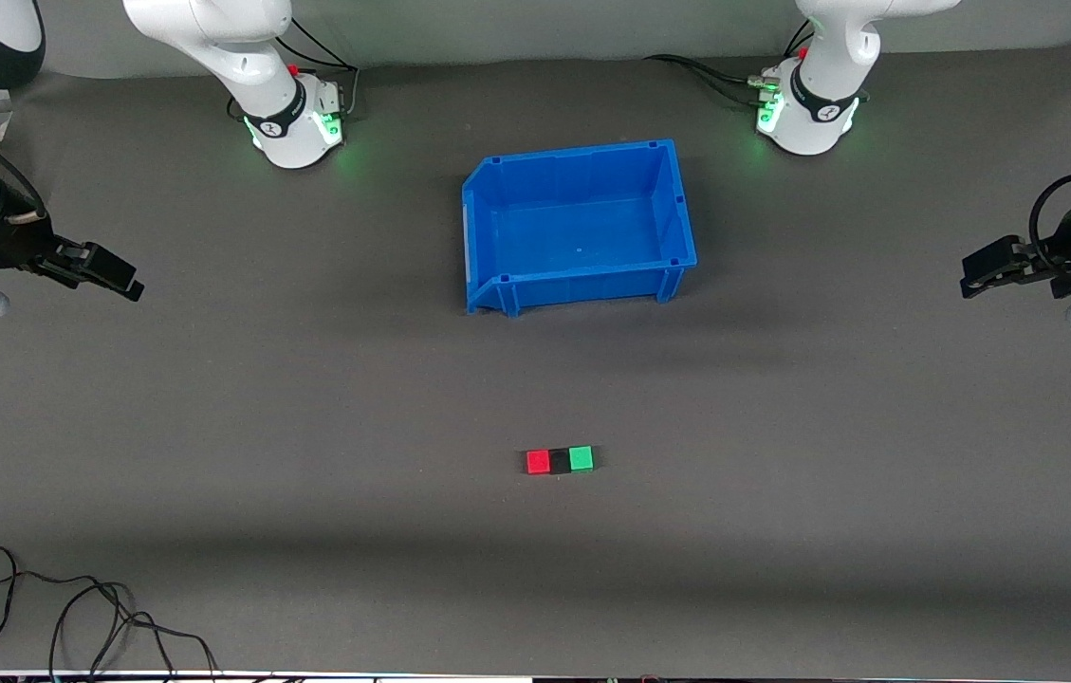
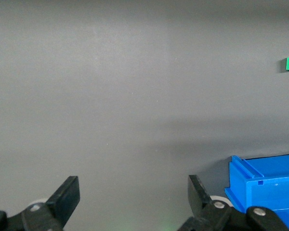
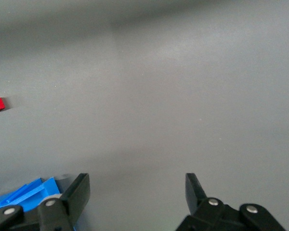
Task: Attach green and red cubes to black cube
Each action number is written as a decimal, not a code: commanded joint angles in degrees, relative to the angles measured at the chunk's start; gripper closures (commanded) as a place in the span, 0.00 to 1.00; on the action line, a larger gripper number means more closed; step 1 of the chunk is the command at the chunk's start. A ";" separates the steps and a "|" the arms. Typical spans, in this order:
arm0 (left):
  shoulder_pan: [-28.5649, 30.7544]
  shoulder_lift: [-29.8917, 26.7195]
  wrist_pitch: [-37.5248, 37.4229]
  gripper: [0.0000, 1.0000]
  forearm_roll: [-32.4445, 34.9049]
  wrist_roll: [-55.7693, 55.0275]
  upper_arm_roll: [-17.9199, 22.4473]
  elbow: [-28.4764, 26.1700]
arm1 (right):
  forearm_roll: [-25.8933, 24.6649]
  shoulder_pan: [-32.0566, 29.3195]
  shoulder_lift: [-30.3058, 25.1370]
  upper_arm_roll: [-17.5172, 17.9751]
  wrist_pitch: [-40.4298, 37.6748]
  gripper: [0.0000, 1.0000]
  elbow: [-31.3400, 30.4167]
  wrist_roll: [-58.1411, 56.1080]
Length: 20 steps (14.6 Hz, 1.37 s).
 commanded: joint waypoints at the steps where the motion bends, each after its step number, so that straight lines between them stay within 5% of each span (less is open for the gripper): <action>1: -0.35 -0.87 -0.83 0.00 0.85 0.59 0.03 -0.14 | -0.98 -1.03 -1.27 0.33 0.09 0.11 -0.56 -2.73; 20: -0.43 -0.78 -0.92 0.00 0.84 0.59 0.03 -0.14 | -1.07 -0.95 1.37 -0.20 -2.36 0.11 3.66 -2.73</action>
